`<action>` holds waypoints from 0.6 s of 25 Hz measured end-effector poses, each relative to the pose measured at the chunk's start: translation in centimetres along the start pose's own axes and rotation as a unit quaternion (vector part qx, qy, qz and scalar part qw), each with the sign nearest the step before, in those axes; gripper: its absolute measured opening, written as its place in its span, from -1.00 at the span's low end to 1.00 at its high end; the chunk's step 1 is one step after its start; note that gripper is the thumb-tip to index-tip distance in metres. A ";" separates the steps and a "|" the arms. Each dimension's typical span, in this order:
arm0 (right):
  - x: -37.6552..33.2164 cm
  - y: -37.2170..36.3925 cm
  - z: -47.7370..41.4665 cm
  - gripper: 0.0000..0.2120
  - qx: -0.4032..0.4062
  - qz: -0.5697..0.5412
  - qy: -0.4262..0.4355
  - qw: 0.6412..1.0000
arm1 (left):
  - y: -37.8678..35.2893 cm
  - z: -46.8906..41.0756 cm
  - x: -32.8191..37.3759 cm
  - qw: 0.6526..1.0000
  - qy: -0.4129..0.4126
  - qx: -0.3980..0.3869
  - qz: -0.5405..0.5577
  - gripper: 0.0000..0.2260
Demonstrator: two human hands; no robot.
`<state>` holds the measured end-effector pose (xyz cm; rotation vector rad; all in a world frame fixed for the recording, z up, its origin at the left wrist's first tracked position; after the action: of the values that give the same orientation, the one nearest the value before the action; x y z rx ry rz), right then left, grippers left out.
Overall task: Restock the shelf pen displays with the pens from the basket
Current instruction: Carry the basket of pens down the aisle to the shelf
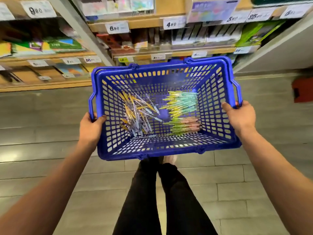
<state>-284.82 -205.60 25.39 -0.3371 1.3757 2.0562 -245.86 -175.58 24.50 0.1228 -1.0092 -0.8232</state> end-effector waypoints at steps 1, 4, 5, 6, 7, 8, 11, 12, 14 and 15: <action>0.7 -2.0 -1.5 -0.71 0.001 -0.001 -0.003 1.000 | -1.0 -2.0 -1.1 1.000 0.007 -0.003 0.002 -0.81; 3.0 -8.3 -5.9 -0.73 0.002 -0.017 -0.013 1.000 | -4.9 -8.4 -4.9 0.999 0.018 -0.028 -0.005 -0.81; 3.7 -10.4 -7.1 -0.72 -0.001 -0.024 -0.019 1.000 | -6.1 -10.3 -6.0 0.999 0.026 -0.031 -0.017 -0.77; 4.3 -12.3 -8.3 -0.72 -0.001 -0.028 -0.025 0.999 | -7.1 -12.1 -7.0 0.999 0.033 -0.029 -0.025 -0.75; 4.9 -13.8 -9.3 -0.73 0.001 -0.031 -0.029 0.999 | -8.1 -13.8 -8.0 0.999 0.035 -0.026 -0.028 -0.73; 5.5 -15.2 -10.2 -0.74 0.002 -0.035 -0.034 0.999 | -8.9 -15.3 -8.8 0.998 0.036 -0.023 -0.035 -0.73; 7.7 -20.1 -13.7 -0.80 -0.010 -0.073 -0.046 0.996 | -11.8 -20.3 -11.7 0.998 0.029 -0.024 -0.045 -0.73; 8.5 -21.6 -14.7 -0.81 -0.014 -0.083 -0.050 0.995 | -12.9 -21.7 -12.6 0.998 0.025 -0.030 -0.051 -0.78; 10.0 -23.9 -16.5 -0.79 -0.015 -0.094 -0.061 0.994 | -15.0 -24.0 -13.9 0.997 0.024 -0.039 -0.058 -0.86; 10.6 -24.9 -17.5 -0.78 -0.017 -0.099 -0.064 0.993 | -15.9 -25.1 -14.5 0.997 0.025 -0.038 -0.065 -0.86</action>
<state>-279.58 -211.17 -5.86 -0.3359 1.1822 1.9060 -238.72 -183.89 -6.70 0.1448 -0.9285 -0.9713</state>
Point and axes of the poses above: each hand's wrist, its own z-axis away from the middle knuckle, its own y-axis out of the back of the hand, x = y × z, the point moved 3 cm from there along -z, towards the middle knuckle, and after that the axes turned 1 degree about z, right-handed, at the moved point
